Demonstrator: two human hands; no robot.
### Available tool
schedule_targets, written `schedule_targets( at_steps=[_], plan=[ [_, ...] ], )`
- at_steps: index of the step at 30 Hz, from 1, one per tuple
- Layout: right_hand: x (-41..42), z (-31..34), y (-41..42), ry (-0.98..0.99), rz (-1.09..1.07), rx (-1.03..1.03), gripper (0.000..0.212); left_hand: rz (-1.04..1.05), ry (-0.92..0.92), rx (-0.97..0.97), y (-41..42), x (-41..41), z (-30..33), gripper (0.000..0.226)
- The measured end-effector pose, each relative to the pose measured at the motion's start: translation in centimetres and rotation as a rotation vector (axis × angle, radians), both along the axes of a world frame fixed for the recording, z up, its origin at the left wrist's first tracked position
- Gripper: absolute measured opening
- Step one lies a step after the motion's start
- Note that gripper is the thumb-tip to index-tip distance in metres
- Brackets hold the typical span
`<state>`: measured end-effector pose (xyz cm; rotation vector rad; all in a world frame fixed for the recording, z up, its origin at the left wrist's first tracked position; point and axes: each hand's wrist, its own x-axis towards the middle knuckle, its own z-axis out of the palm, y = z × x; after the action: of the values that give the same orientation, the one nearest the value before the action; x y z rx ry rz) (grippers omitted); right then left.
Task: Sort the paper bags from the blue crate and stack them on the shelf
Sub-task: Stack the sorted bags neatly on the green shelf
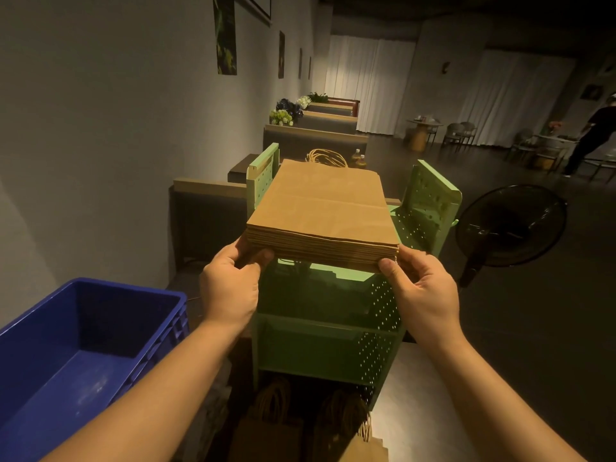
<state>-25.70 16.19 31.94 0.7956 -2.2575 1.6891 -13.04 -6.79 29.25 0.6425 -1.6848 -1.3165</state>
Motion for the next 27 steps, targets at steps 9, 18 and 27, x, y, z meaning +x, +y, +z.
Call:
schedule_targets(
  at_steps=[9, 18, 27],
  plan=[
    [0.1, -0.2, -0.3, -0.02, 0.006, -0.088, 0.027, -0.029, 0.094, 0.002, 0.5, 0.5, 0.8, 0.049],
    [-0.2, -0.5, -0.4, -0.024, -0.018, -0.081, 0.028, 0.031, 0.124, 0.044, 0.2, -0.2, 1.2, 0.052],
    [0.2, 0.7, -0.6, -0.003, 0.003, -0.116, 0.059, 0.017, 0.155, 0.037, -0.1, -0.3, 1.7, 0.042]
  ],
)
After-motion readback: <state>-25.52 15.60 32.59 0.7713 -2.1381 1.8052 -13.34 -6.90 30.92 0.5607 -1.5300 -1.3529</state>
